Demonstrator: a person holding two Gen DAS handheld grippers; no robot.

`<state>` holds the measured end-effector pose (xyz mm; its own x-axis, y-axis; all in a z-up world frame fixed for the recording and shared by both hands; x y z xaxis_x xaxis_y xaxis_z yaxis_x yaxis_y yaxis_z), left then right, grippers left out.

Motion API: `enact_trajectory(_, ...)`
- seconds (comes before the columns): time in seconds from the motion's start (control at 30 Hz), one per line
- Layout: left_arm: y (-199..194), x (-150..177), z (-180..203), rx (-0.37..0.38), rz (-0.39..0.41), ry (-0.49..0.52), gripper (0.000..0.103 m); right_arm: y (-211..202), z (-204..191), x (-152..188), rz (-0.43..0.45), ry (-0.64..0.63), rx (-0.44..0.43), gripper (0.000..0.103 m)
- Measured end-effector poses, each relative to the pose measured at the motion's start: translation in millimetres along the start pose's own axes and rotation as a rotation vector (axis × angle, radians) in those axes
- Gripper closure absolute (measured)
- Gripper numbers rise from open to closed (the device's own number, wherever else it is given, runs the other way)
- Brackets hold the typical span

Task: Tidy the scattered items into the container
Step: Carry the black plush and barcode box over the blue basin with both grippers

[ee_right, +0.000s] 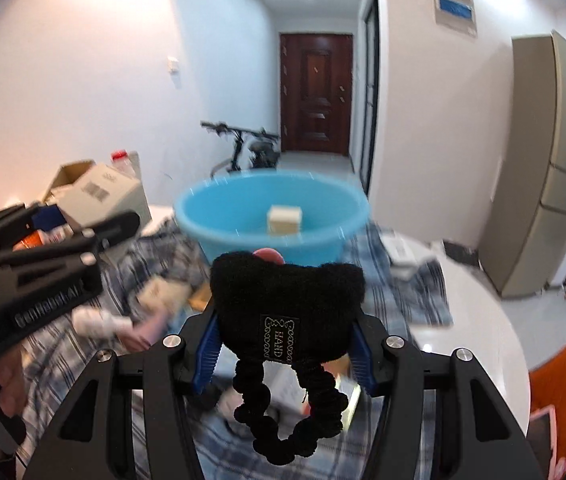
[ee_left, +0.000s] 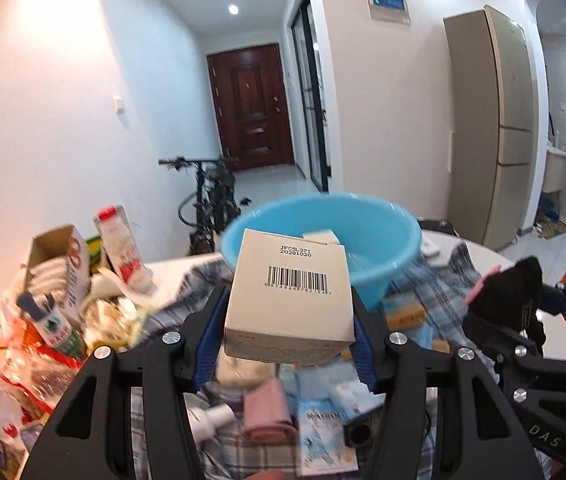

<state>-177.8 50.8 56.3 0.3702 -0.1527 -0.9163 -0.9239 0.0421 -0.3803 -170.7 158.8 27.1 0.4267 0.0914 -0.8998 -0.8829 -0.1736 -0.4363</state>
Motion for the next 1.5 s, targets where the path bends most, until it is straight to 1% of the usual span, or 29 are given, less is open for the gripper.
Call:
enact_trajectory(0.07, 0.0, -11.5, -6.7, -0.007, 0.018, -0.017, 0.049, 2.5, -5.0, -20.0, 0.025, -0.002, -0.018, 0.046)
enact_trajectory(0.17, 3.8, -23.1, -14.9, -0.01, 0.025, -0.038, 0.048, 11.1, -8.2, -51.6, 0.057, 0.028, -0.054, 0.046)
enact_trajectory(0.3, 11.8, -41.0, -27.4, -0.009, 0.037, -0.067, 0.048, 22.6, -13.5, -82.4, 0.086, 0.024, -0.061, 0.046)
enact_trajectory(0.5, 26.4, -65.5, -43.7, -0.021, 0.066, -0.091, 0.048, 34.2, -24.6, -114.9, 0.124, -0.004, -0.069, 0.046)
enact_trajectory(0.67, 53.4, -80.7, -52.0, -0.011, 0.065, -0.116, 0.048, 53.1, -30.4, -134.9, 0.139, -0.031, -0.069, 0.046)
enact_trajectory(0.77, 73.5, -82.6, -53.5, -0.011, 0.055, -0.122, 0.048, 72.8, -28.5, -137.6, 0.128, -0.032, -0.063, 0.046)
enact_trajectory(0.83, 85.4, -76.8, -51.6, -0.014, 0.043, -0.12, 0.048, 88.1, -25.1, -132.7, 0.109, -0.021, -0.064, 0.046)
enact_trajectory(0.93, 106.1, -60.3, -48.9, 0.005, 0.005, -0.143, 0.048, 112.0, -21.8, -122.3, 0.063, -0.008, -0.067, 0.046)
enact_trajectory(1.0, 118.8, -52.2, -46.4, 0.005, -0.041, -0.138, 0.048, 124.5, -19.7, -117.3, 0.04, -0.017, -0.055, 0.046)
enact_trajectory(1.07, 121.0, -48.0, -43.9, -0.003, -0.042, -0.121, 0.048, 131.5, -16.9, -114.6, 0.027, -0.017, -0.047, 0.046)
enact_trajectory(1.2, 124.7, -43.8, -44.9, -0.061, -0.055, -0.072, 0.048, 142.3, -12.5, -108.5, 0.004, -0.017, -0.047, 0.046)
enact_trajectory(1.3, 125.4, -42.1, -45.5, -0.051, -0.06, -0.093, 0.048, 141.5, -5.2, -109.4, 0.007, -0.01, -0.036, 0.046)
enact_trajectory(1.43, 127.5, -42.4, -42.9, -0.06, -0.066, -0.087, 0.048, 139.3, -1.1, -111.2, 0.012, -0.012, -0.018, 0.046)
enact_trajectory(1.5, 126.0, -42.9, -39.5, -0.048, -0.067, -0.091, 0.048, 140.4, -3.7, -113.0, 0.015, -0.016, -0.012, 0.046)
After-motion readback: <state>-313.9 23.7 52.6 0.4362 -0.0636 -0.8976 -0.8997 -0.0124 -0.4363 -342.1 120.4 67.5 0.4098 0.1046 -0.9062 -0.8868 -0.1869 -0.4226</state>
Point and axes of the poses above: each gripper's, at about its wrist camera, not at the fingertips, and y roughly the way its jaws point, z to its right, x to its underside, the point moved 10 cm from there along y, roughly the way its jaws point, and after that the axes turned 4 degrees about z, right-handed, at the moved point
